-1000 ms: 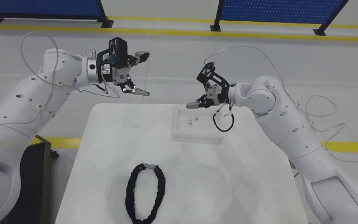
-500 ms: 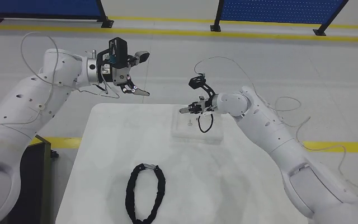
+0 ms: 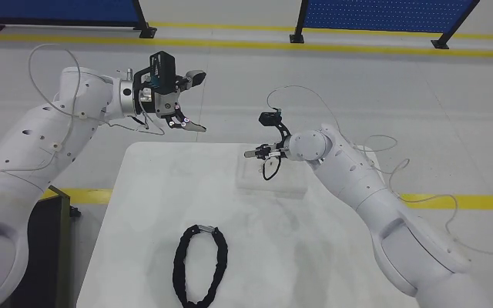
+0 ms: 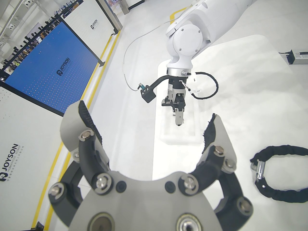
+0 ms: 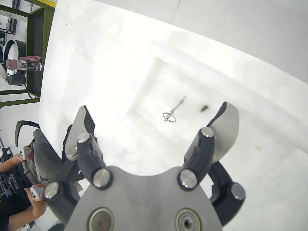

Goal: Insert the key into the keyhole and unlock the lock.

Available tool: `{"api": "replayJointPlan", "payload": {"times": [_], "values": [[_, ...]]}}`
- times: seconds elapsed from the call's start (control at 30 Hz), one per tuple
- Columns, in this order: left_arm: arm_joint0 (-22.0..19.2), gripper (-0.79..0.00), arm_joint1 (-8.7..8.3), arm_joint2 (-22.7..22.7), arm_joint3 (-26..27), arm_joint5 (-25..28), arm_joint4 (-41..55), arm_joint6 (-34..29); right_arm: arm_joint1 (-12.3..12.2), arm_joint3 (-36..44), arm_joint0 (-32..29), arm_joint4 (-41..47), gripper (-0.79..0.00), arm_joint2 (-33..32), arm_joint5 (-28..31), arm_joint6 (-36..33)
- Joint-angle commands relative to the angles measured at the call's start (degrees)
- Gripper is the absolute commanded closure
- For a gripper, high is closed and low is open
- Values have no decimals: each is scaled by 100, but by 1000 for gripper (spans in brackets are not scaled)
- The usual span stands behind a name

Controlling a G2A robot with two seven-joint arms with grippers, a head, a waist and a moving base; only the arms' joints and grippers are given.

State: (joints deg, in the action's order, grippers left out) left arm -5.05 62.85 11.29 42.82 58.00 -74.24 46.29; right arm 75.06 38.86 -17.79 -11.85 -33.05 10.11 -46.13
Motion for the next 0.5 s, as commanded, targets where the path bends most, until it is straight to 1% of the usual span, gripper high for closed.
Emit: {"api": "replayJointPlan", "payload": {"times": [0.0,0.4,0.47], "values": [[0,-785,0,0,0,0,1,0,-1,1,-1,-1,-785,0,0,2],[0,-785,0,0,0,0,1,0,-1,1,-1,-1,-785,0,0,2],[0,-785,0,0,0,0,1,0,-5,15,-62,-35,-785,-8,-59,86]]}}
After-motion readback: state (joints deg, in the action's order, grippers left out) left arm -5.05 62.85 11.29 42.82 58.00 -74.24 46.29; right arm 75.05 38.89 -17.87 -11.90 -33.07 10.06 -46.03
